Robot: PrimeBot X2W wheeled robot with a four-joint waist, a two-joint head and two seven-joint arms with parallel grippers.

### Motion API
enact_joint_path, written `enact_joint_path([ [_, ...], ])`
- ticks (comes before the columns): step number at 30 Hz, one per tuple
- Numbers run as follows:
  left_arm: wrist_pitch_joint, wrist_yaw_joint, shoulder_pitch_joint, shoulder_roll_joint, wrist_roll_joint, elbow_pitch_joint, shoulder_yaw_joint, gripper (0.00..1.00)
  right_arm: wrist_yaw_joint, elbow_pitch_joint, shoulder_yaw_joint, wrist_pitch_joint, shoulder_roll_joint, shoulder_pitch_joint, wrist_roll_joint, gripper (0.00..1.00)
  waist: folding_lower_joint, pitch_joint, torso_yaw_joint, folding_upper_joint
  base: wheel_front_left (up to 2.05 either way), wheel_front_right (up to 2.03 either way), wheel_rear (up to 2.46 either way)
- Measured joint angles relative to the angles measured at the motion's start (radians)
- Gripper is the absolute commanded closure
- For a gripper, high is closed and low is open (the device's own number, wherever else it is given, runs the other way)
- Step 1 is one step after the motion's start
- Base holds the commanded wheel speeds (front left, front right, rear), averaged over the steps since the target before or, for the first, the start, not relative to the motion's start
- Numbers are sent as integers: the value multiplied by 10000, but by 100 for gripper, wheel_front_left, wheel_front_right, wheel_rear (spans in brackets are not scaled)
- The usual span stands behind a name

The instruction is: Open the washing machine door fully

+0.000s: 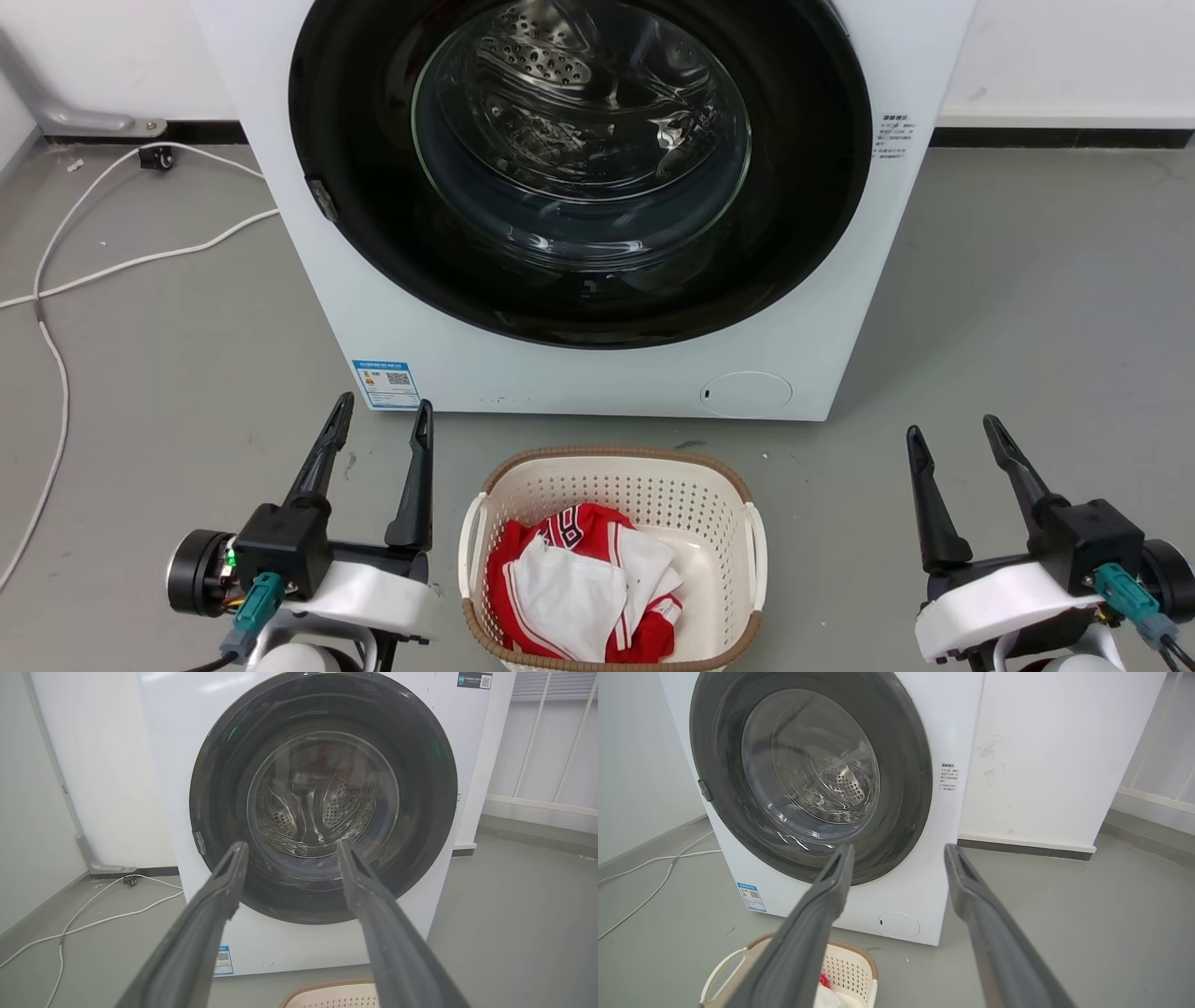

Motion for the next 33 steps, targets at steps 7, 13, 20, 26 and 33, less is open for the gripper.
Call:
enact_joint_path([
  [7, -88, 0, 0, -21, 318, -8, 23, 0, 0, 38, 35, -88, -2, 0, -238, 0, 0, 21, -6, 0, 0, 0, 0],
  [13, -88, -6, 0, -54, 276, 13, 81, 0, 0, 127, 13, -100, -2, -1, -167, 0, 0, 23, -5, 0, 0, 0, 0],
  [20, -102, -17, 0, -67, 265, 59, 115, 0, 0, 222, 4, -98, -2, -1, -44, 5, 0, 28, -12, 0, 0, 0, 0],
  [26, -102, -52, -1, -84, 261, 79, 132, 0, 0, 291, 21, -104, -2, -1, 245, 100, 0, 28, -28, -1, 0, 0, 0],
  [33, -102, -88, -3, -105, 228, 100, 144, 0, 0, 546, 90, -368, -4, -64, 4358, 100, 0, 44, -55, 0, 0, 0, 0],
])
